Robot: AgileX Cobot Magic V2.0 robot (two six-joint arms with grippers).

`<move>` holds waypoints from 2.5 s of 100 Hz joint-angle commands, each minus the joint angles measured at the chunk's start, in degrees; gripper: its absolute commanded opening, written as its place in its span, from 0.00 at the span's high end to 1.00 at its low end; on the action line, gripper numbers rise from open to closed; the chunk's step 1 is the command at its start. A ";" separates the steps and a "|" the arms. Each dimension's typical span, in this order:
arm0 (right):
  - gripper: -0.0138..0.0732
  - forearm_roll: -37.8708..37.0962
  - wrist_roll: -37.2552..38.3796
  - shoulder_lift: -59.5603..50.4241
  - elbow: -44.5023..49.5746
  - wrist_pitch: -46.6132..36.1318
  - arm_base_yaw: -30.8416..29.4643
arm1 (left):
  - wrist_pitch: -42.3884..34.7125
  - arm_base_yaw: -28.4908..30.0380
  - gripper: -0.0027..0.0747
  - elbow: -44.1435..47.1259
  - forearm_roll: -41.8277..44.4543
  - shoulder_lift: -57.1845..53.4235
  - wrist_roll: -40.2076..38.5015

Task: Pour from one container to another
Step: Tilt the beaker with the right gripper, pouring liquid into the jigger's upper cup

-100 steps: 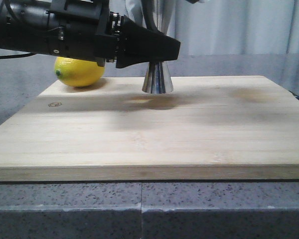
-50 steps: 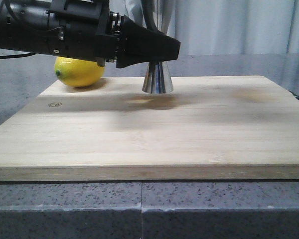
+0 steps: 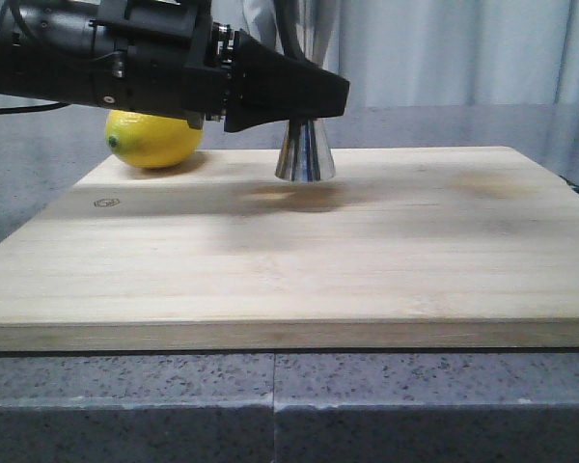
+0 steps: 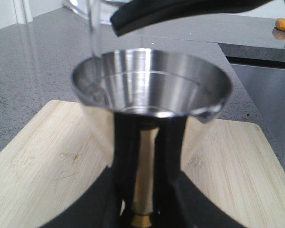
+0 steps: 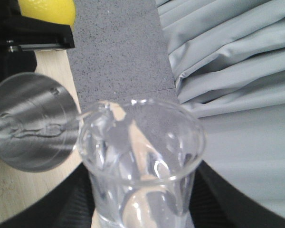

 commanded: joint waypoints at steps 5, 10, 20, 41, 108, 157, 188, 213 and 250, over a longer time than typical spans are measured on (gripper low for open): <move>0.50 -3.25 -0.56 -1.52 -2.31 -3.38 0.07 | 5.95 -0.63 0.89 -1.59 -4.19 -2.52 -0.58; 0.50 -3.61 -0.56 -1.52 -2.31 -3.38 0.07 | 5.95 -0.63 0.89 -1.59 -4.19 -2.52 -0.58; 0.50 -3.61 -1.00 -1.52 -2.31 -3.38 0.17 | 5.85 -0.63 0.89 -1.59 -4.19 -2.52 -0.58; 0.50 -3.73 -1.63 -1.52 -2.31 -3.27 0.87 | 5.44 -0.63 0.89 -1.59 -4.72 -2.52 -0.58; 0.50 -6.51 -2.27 -1.52 -2.31 -3.27 0.87 | 3.07 -0.63 0.89 -1.59 -4.72 -2.52 -0.58; 0.50 -7.07 -4.02 -1.52 -2.31 -3.27 0.87 | 2.94 -0.63 0.89 -1.59 -4.72 -2.52 -0.58; 0.50 -7.07 -5.06 -1.52 -2.31 -3.27 0.87 | 2.94 -0.63 0.89 -1.59 -4.72 -2.52 -0.58; 0.50 -7.07 -6.69 -1.52 -2.31 -3.19 0.87 | 2.94 -0.63 0.89 -1.59 -4.72 -2.52 -0.58; 0.50 -8.25 -7.24 -1.52 -2.31 -3.19 0.87 | 2.94 -0.63 0.89 -1.59 -4.72 -2.52 -0.58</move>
